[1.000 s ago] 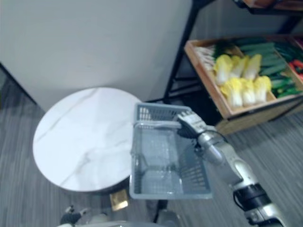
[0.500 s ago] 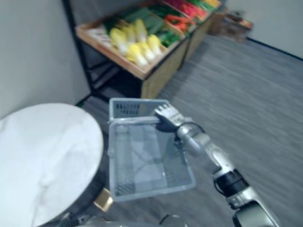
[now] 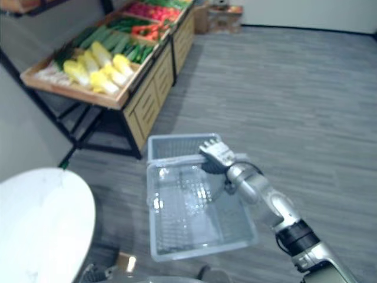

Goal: Pick vegetable in the basket

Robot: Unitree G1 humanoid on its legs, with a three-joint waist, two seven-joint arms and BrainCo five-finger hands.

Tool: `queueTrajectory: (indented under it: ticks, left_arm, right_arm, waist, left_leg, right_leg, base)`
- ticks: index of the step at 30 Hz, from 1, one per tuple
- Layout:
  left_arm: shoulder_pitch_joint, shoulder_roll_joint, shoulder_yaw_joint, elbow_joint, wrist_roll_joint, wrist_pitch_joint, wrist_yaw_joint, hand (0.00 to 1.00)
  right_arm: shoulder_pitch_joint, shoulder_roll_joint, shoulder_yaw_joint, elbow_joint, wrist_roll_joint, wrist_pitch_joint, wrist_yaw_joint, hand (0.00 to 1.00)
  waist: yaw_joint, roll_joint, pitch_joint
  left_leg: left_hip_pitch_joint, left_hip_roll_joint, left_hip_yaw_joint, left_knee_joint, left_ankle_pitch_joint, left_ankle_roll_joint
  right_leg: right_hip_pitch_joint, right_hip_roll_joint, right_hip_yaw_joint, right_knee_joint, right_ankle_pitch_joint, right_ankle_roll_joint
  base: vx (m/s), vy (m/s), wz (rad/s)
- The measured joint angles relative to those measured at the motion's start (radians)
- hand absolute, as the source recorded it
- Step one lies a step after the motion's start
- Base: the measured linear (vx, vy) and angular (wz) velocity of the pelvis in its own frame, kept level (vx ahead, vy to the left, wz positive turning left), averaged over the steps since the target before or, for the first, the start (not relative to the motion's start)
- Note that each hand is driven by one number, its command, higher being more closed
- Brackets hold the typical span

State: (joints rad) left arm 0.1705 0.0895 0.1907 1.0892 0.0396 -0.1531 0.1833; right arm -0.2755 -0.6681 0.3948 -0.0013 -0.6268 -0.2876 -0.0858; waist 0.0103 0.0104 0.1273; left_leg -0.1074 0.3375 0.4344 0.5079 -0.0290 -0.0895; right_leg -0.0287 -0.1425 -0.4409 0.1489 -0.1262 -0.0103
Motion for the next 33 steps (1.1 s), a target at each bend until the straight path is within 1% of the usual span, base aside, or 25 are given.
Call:
queueTrajectory:
  ticks: [3, 5, 7, 8, 9, 10, 11, 12, 13, 15, 17, 18, 19, 20, 21, 22, 23, 24, 25, 26, 28, 29, 30, 32, 33]
  left_arm:
    - [0.015, -0.018, 0.001, -0.022, 0.0, -0.012, -0.001, 0.0]
    - [0.025, -0.018, 0.001, -0.024, 0.0, -0.011, -0.002, 0.0]
    - [0.034, -0.019, 0.002, -0.024, 0.0, -0.011, -0.002, 0.0]
    - [0.042, -0.024, 0.002, -0.024, 0.0, -0.011, -0.002, 0.0]
    - [0.042, -0.024, 0.005, -0.023, 0.0, -0.01, 0.0, 0.0]
    - [0.041, -0.025, 0.006, -0.022, 0.0, -0.011, 0.0, 0.0]
    - [0.024, -0.016, 0.007, -0.014, 0.002, -0.01, 0.002, 0.0]
    - [0.019, -0.01, 0.012, -0.016, 0.002, -0.01, 0.006, 0.0]
    - [0.02, -0.012, 0.012, -0.022, 0.002, -0.01, 0.008, 0.0]
    - [0.019, -0.017, 0.012, -0.032, 0.002, -0.01, 0.008, 0.0]
    - [0.02, -0.017, 0.006, -0.032, 0.002, -0.009, 0.008, 0.0]
    - [0.02, -0.005, -0.009, -0.033, 0.004, -0.007, 0.007, 0.0]
    - [0.02, 0.002, -0.019, -0.034, 0.004, -0.007, 0.007, 0.0]
    - [0.022, 0.024, -0.042, -0.035, 0.004, 0.0, 0.006, 0.0]
    - [0.022, 0.038, -0.053, -0.036, 0.002, 0.004, 0.006, 0.0]
    - [0.023, 0.046, -0.069, -0.048, 0.002, 0.008, 0.006, 0.0]
    - [0.023, 0.047, -0.071, -0.062, 0.002, 0.009, 0.006, 0.0]
    - [0.013, 0.052, -0.078, -0.081, 0.001, 0.009, 0.006, 0.0]
    - [0.006, 0.054, -0.08, -0.09, 0.001, 0.009, 0.006, 0.0]
    - [-0.01, 0.053, -0.085, -0.105, 0.001, 0.007, 0.006, 0.0]
    - [-0.034, 0.053, -0.086, -0.107, 0.001, 0.003, 0.005, 0.0]
    - [-0.05, 0.055, -0.089, -0.109, 0.001, 0.002, 0.005, 0.0]
    - [-0.066, 0.06, -0.101, -0.109, 0.001, 0.002, 0.005, 0.0]
    - [-0.069, 0.062, -0.113, -0.119, 0.002, 0.001, 0.003, 0.0]
    - [-0.063, 0.063, -0.113, -0.119, 0.002, 0.002, 0.001, 0.0]
  right_arm:
    - [0.0, 0.008, 0.015, 0.001, 0.006, -0.003, 0.0, 1.0]
    - [-0.002, 0.012, 0.014, 0.001, 0.007, -0.004, 0.0, 1.0]
    - [-0.004, 0.009, 0.012, 0.001, 0.007, -0.005, 0.0, 1.0]
    - [-0.008, 0.005, 0.012, 0.001, 0.007, -0.005, 0.0, 1.0]
    - [-0.009, 0.014, 0.009, 0.009, 0.006, -0.004, 0.0, 1.0]
    - [-0.009, 0.018, 0.01, 0.01, 0.006, -0.004, 0.0, 1.0]
    - [-0.012, 0.019, 0.007, 0.01, 0.006, -0.005, 0.001, 1.0]
    - [-0.02, 0.02, 0.007, 0.011, 0.006, -0.005, 0.001, 1.0]
    - [-0.027, 0.022, 0.007, 0.017, 0.006, -0.005, 0.001, 1.0]
    - [-0.033, 0.025, 0.003, 0.017, 0.006, -0.007, 0.001, 1.0]
    - [-0.028, 0.046, -0.004, 0.018, 0.006, -0.006, 0.0, 1.0]
    - [0.0, 0.089, -0.032, 0.018, 0.005, -0.006, 0.001, 1.0]
    - [0.013, 0.103, -0.039, 0.018, 0.005, -0.004, 0.0, 1.0]
    - [0.037, 0.122, -0.041, 0.018, 0.004, -0.002, 0.0, 1.0]
    - [0.057, 0.138, -0.046, 0.019, 0.003, 0.0, 0.0, 1.0]
    - [0.086, 0.16, -0.064, 0.022, -0.003, 0.0, 0.0, 1.0]
    - [0.094, 0.17, -0.075, 0.027, -0.003, -0.001, 0.0, 1.0]
    - [0.098, 0.185, -0.096, 0.042, -0.003, 0.0, 0.0, 1.0]
    - [0.101, 0.188, -0.107, 0.048, -0.003, -0.001, 0.0, 1.0]
    - [0.106, 0.188, -0.127, 0.052, -0.002, 0.0, 0.0, 1.0]
    - [0.111, 0.188, -0.153, 0.053, -0.003, 0.001, 0.0, 1.0]
    - [0.124, 0.186, -0.176, 0.053, -0.003, 0.005, -0.001, 1.0]
    - [0.142, 0.184, -0.201, 0.053, -0.002, 0.017, -0.001, 1.0]
    - [0.169, 0.183, -0.227, 0.053, -0.003, 0.028, -0.001, 1.0]
    - [0.179, 0.181, -0.232, 0.053, -0.003, 0.036, -0.001, 1.0]
  waist:
    - [0.022, 0.016, 0.013]
    - [0.023, 0.019, 0.017]
    - [0.022, 0.027, 0.022]
    - [0.024, 0.057, 0.018]
    - [0.031, 0.053, 0.025]
    - [0.031, 0.047, 0.024]
    - [0.031, 0.019, 0.022]
    - [0.035, 0.011, 0.022]
    - [0.048, 0.006, 0.02]
    - [0.073, 0.001, 0.02]
    - [0.079, 0.005, 0.019]
    - [0.08, -0.006, 0.024]
    - [0.078, -0.012, 0.027]
    - [0.07, -0.034, 0.031]
    - [0.067, -0.056, 0.032]
    - [0.064, -0.058, 0.034]
    - [0.063, -0.059, 0.035]
    - [0.054, -0.06, 0.037]
    - [0.049, -0.058, 0.038]
    - [0.038, -0.05, 0.045]
    - [0.023, -0.042, 0.053]
    - [0.018, -0.041, 0.054]
    - [0.016, -0.04, 0.054]
    - [0.015, -0.051, 0.056]
    - [0.015, -0.052, 0.061]
  left_leg:
    - [-0.036, -0.12, -0.139, -0.088, -0.061, -0.005]
    - [-0.056, -0.159, -0.197, -0.21, -0.055, -0.009]
    - [-0.066, -0.181, -0.271, -0.343, -0.035, -0.008]
    - [-0.065, -0.177, -0.321, -0.41, -0.03, -0.019]
    - [-0.068, -0.186, -0.327, -0.402, 0.014, -0.026]
    - [-0.069, -0.192, -0.324, -0.4, 0.011, -0.023]
    - [-0.076, -0.226, -0.307, -0.392, -0.008, 0.005]
    - [-0.079, -0.252, -0.302, -0.361, -0.017, 0.03]
    - [-0.076, -0.27, -0.282, -0.327, -0.033, 0.056]
    - [-0.073, -0.291, -0.284, -0.297, -0.057, 0.069]
    - [-0.056, -0.29, -0.282, -0.298, -0.096, 0.075]
    - [-0.026, -0.281, -0.281, -0.304, -0.132, 0.087]
    - [-0.01, -0.282, -0.28, -0.304, -0.144, 0.095]
    - [0.024, -0.293, -0.279, -0.292, -0.169, 0.108]
    - [0.06, -0.311, -0.28, -0.293, -0.184, 0.118]
    - [0.103, -0.319, -0.286, -0.296, -0.202, 0.132]
    - [0.122, -0.319, -0.291, -0.295, -0.21, 0.137]
    - [0.149, -0.319, -0.312, -0.302, -0.216, 0.144]
    - [0.159, -0.316, -0.32, -0.312, -0.216, 0.145]
    - [0.183, -0.311, -0.341, -0.336, -0.216, 0.145]
    - [0.214, -0.308, -0.371, -0.368, -0.216, 0.145]
    - [0.223, -0.308, -0.395, -0.384, -0.217, 0.144]
    - [0.234, -0.308, -0.422, -0.402, -0.222, 0.135]
    - [0.255, -0.306, -0.457, -0.405, -0.239, 0.107]
    - [0.279, -0.3, -0.477, -0.406, -0.26, 0.075]
  right_leg:
    - [-0.002, 0.008, 0.058, -0.019, 0.007, -0.012]
    - [-0.004, 0.015, 0.067, -0.036, 0.012, -0.019]
    - [-0.005, 0.024, 0.085, -0.052, 0.018, -0.01]
    - [-0.004, 0.042, 0.112, -0.07, 0.032, 0.011]
    - [0.002, 0.043, 0.14, -0.095, 0.054, 0.046]
    - [0.005, 0.039, 0.15, -0.102, 0.062, 0.057]
    - [0.019, 0.013, 0.176, -0.157, 0.109, 0.118]
    - [0.04, -0.008, 0.18, -0.191, 0.129, 0.146]
    - [0.054, -0.027, 0.189, -0.201, 0.135, 0.156]
    - [0.046, -0.052, 0.216, -0.167, 0.135, 0.157]
    - [0.015, -0.055, 0.235, -0.089, 0.128, 0.159]
    - [-0.056, -0.064, 0.264, 0.096, 0.09, 0.143]
    - [-0.094, -0.073, 0.278, 0.203, 0.075, 0.123]
    - [-0.178, -0.107, 0.3, 0.427, 0.086, 0.099]
    - [-0.219, -0.133, 0.318, 0.547, 0.125, 0.062]
    - [-0.256, -0.147, 0.347, 0.671, 0.182, 0.06]
    - [-0.274, -0.143, 0.355, 0.72, 0.171, 0.06]
    - [-0.306, -0.128, 0.34, 0.78, 0.113, 0.046]
    - [-0.318, -0.121, 0.322, 0.781, 0.087, 0.045]
    - [-0.332, -0.102, 0.27, 0.732, 0.05, 0.041]
    - [-0.343, -0.073, 0.208, 0.564, 0.041, 0.028]
    - [-0.349, -0.052, 0.204, 0.387, 0.052, 0.043]
    - [-0.35, -0.042, 0.217, 0.201, 0.086, 0.084]
    - [-0.348, -0.044, 0.271, -0.022, 0.118, 0.133]
    - [-0.349, -0.056, 0.281, -0.064, 0.12, 0.136]
  base:
    - [0.0, 0.097, -0.9]
    - [0.09, 0.197, -0.72]
    - [0.15, 0.243, -0.66]
    - [0.19, 0.257, -0.7]
    - [0.21, 0.261, -0.6]
    - [0.24, 0.249, -0.36]
    - [0.26, 0.243, -0.05]
    - [0.32, 0.267, -0.07]
    - [0.26, 0.202, -0.12]
    - [0.24, 0.149, -0.26]
    - [0.21, 0.16, -0.23]
    - [0.15, 0.146, -0.18]
    - [0.21, 0.19, -0.03]
    - [0.18, 0.129, 0.15]
    - [0.27, 0.139, 0.21]
    - [0.31, 0.088, 0.16]
    - [0.37, 0.073, 0.24]
    - [0.3, 0.035, 0.28]
    - [0.28, 0.001, 0.45]
    - [0.28, -0.024, 0.5]
    - [0.3, -0.054, 0.52]
    - [0.34, -0.119, 0.66]
    - [0.35, -0.142, 0.7]
    - [0.39, -0.216, 0.72]
    - [0.41, -0.263, 0.7]
